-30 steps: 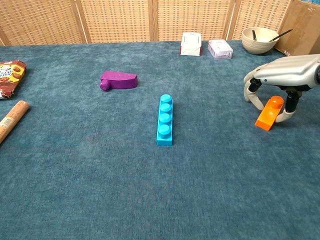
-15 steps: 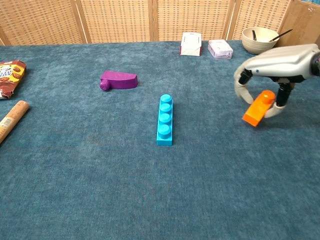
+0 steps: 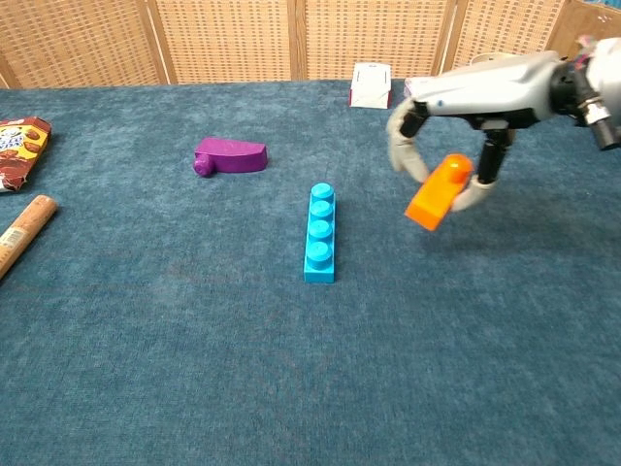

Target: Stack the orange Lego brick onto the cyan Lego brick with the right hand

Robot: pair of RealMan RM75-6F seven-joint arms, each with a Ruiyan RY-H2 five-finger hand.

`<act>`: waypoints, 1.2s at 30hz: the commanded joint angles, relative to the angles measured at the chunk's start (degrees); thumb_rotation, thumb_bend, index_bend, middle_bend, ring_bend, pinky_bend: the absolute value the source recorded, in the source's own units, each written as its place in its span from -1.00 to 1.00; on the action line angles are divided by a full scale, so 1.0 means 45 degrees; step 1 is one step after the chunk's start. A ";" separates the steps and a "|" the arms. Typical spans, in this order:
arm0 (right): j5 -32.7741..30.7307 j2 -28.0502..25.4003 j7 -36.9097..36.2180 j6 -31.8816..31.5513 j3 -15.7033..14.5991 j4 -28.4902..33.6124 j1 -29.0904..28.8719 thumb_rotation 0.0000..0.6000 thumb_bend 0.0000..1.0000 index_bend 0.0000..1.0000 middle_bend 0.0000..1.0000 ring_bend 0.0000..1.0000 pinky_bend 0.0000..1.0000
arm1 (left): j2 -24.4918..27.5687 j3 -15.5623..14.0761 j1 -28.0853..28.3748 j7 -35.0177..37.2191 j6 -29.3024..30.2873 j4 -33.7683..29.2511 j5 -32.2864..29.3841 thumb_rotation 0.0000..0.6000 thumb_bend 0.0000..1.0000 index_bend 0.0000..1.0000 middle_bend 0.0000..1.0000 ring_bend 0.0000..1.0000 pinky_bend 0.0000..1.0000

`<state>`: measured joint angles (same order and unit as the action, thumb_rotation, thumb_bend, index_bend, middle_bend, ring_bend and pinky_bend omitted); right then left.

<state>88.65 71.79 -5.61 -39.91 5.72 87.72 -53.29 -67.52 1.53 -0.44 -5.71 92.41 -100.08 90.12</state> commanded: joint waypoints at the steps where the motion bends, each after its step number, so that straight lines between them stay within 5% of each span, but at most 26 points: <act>1: 0.0305 0.0205 -0.0260 0.0060 0.0056 0.0072 -0.0333 1.00 -0.64 0.31 -0.27 -0.70 -0.77 | 0.0023 0.0021 0.0016 -0.0059 -0.0058 -0.0029 -0.0082 0.68 -0.44 -0.27 -0.30 -0.54 -0.99; 36: 0.1405 0.2013 -0.1180 0.0051 -0.0062 -0.1442 -0.2546 1.00 -0.64 0.30 -0.26 -0.69 -0.77 | 0.0040 0.0084 -0.0002 -0.0260 -0.0325 0.0002 -0.0682 0.67 -0.44 -0.27 -0.30 -0.54 -0.99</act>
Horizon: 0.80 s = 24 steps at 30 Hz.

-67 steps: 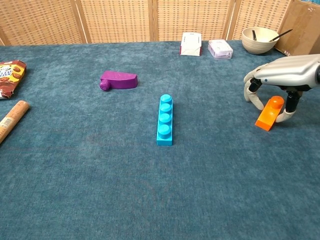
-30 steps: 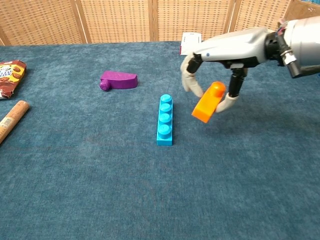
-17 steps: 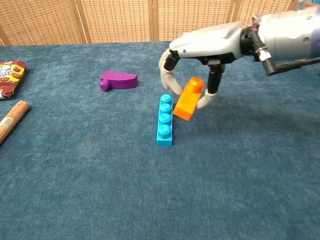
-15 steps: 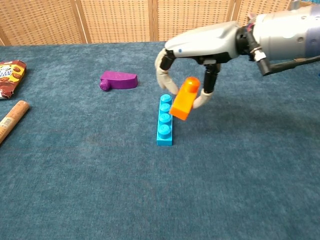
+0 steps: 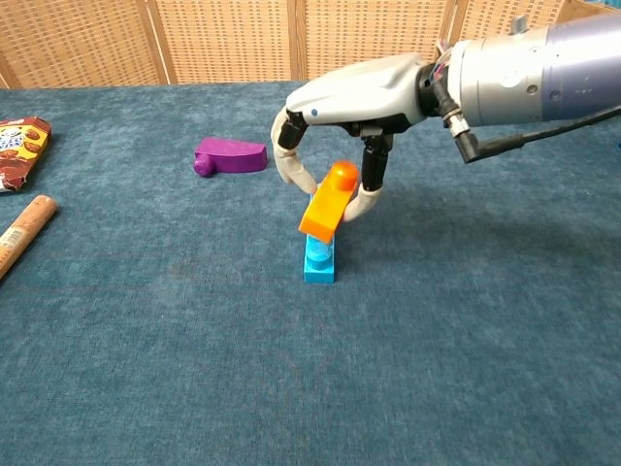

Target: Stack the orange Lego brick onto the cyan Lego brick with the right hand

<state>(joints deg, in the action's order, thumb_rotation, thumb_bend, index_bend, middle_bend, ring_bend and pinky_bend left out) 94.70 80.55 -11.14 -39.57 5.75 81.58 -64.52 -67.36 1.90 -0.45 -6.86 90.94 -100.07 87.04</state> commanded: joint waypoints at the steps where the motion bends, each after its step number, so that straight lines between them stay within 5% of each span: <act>1: 0.0081 0.0102 0.0078 -0.0020 -0.0111 -0.0110 -0.0075 1.00 -0.64 0.30 -0.26 -0.69 -0.77 | 0.0008 0.0004 0.0003 -0.0006 0.0005 0.0002 0.0009 0.68 -0.44 -0.27 -0.30 -0.54 -0.99; 24: 0.0138 0.0665 0.0895 -0.0104 -0.0635 -0.0840 -0.0432 1.00 -0.64 0.30 -0.26 -0.69 -0.77 | -0.0014 -0.0017 -0.0043 0.0145 0.0010 0.0139 -0.0046 0.68 -0.44 -0.27 -0.31 -0.54 -0.99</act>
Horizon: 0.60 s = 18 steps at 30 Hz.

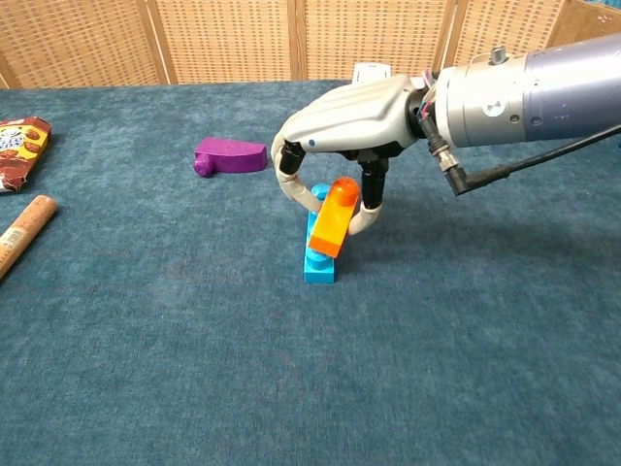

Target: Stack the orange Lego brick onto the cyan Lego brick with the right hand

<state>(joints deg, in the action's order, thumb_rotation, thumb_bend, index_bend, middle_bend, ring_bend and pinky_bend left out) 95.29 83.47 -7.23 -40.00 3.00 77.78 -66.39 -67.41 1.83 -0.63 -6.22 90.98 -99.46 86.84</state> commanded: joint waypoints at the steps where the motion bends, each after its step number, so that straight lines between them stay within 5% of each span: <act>1: 0.0004 0.0028 0.0035 -0.0015 -0.0033 0.0008 -0.0025 1.00 -0.64 0.30 -0.26 -0.69 -0.77 | -0.0003 -0.0004 -0.0005 0.0004 0.0005 0.0006 0.0002 0.67 -0.44 -0.27 -0.30 -0.54 -0.99; 18: -0.0079 0.0291 0.0337 -0.0027 -0.0163 -0.0258 -0.0194 1.00 -0.64 0.30 -0.26 -0.70 -0.77 | 0.0002 -0.0008 -0.0058 0.0052 0.0036 0.0081 -0.0051 0.66 -0.44 -0.27 -0.31 -0.54 -0.99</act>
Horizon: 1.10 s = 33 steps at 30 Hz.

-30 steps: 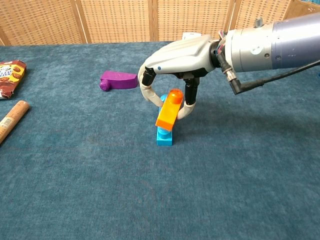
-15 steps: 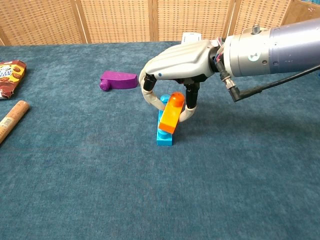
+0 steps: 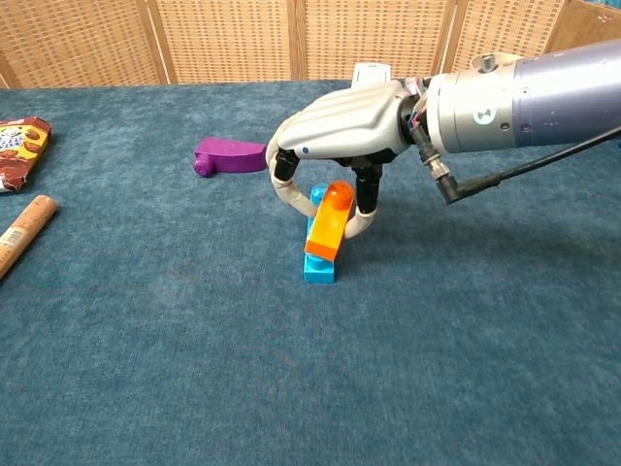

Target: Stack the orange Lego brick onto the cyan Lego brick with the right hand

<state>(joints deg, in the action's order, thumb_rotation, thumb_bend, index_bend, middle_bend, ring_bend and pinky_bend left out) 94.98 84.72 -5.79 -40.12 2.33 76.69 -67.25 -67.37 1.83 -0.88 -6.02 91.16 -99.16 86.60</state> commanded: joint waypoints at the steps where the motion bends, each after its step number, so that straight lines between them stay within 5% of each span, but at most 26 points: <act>1: -0.0015 0.0018 0.0030 -0.0009 -0.0024 -0.0023 -0.0004 1.00 -0.64 0.30 -0.26 -0.69 -0.77 | -0.0011 -0.0010 -0.0003 0.0010 -0.0010 0.0018 0.0002 0.67 -0.44 -0.27 -0.31 -0.54 -0.99; 33: -0.0241 0.0326 0.0196 0.0188 -0.0080 -0.0065 -0.0260 1.00 -0.65 0.28 -0.25 -0.70 -0.77 | -0.0127 0.0016 -0.0030 0.0269 -0.0046 0.0321 -0.0098 0.67 -0.44 -0.27 -0.31 -0.54 -0.99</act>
<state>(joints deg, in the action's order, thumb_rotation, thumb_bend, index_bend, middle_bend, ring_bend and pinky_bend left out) 93.90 86.16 -4.90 -39.24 1.95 76.39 -68.41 -67.94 1.90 -1.01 -4.81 90.96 -97.71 86.16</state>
